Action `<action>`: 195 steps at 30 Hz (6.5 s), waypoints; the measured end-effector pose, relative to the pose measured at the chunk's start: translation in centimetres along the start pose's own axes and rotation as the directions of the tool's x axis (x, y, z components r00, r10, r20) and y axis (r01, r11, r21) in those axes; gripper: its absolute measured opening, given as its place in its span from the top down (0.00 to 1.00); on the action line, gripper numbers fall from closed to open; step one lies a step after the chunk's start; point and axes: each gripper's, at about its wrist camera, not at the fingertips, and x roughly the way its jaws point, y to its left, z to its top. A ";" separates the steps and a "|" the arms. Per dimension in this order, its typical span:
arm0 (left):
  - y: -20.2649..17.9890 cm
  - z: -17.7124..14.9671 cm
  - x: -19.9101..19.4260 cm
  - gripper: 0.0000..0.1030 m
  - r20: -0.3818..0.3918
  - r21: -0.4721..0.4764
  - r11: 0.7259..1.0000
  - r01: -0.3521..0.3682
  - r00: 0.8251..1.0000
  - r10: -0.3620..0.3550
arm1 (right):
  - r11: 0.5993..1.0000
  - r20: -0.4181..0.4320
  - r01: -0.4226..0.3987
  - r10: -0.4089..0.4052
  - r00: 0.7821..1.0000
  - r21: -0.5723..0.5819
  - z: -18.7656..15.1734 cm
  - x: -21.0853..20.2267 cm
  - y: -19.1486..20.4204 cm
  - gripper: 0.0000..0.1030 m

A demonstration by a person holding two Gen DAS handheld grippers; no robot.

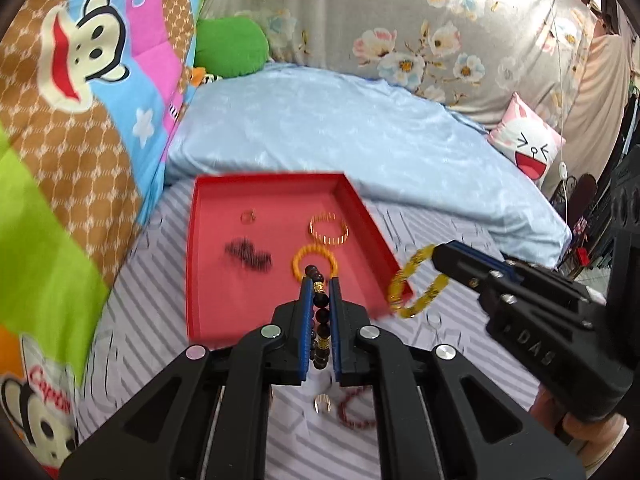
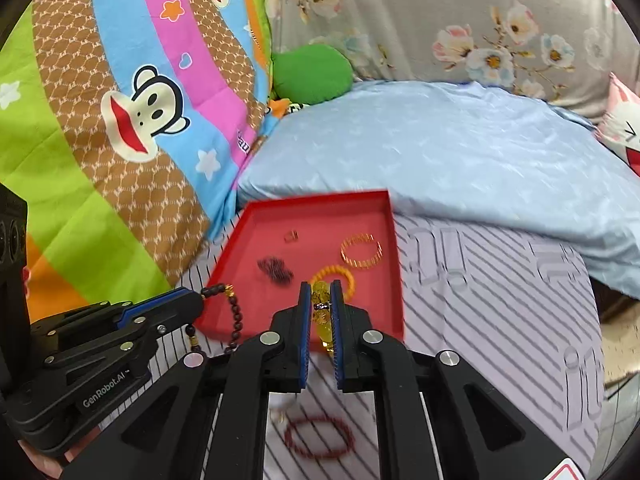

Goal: Organize jewelry
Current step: 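Carry the brown bracelet with the left gripper while the right gripper carries the red-yellow bracelet into the tray, then open both grippers to drop the bracelets into the red tray, then withdraw both tools from the tray toward the remaining jewelry, then grasp the gold bangle with the left gripper while the right gripper grasps the dark red bead bracelet, then carry the gold bangle with the left gripper while the right gripper carries the red bracelet into the tray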

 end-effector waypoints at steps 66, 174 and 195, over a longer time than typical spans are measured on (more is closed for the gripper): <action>8.5 -2.3 10.9 0.66 -0.138 -0.166 0.972 -0.165 0.980 0.143 | 0.991 -0.114 0.045 -0.031 0.993 0.126 -2.2 11.6 -4.0 0.77; 2.1 -11.3 7.0 0.50 -0.202 -0.048 0.982 -0.184 0.964 0.171 | 0.990 -0.220 0.115 -0.095 0.971 0.080 -15.1 2.8 -2.6 0.92; 2.8 -4.4 1.4 0.50 -0.084 -0.084 0.990 -0.116 0.991 0.109 | 0.996 0.006 0.084 -0.084 0.996 0.027 -5.3 -2.5 -1.3 0.99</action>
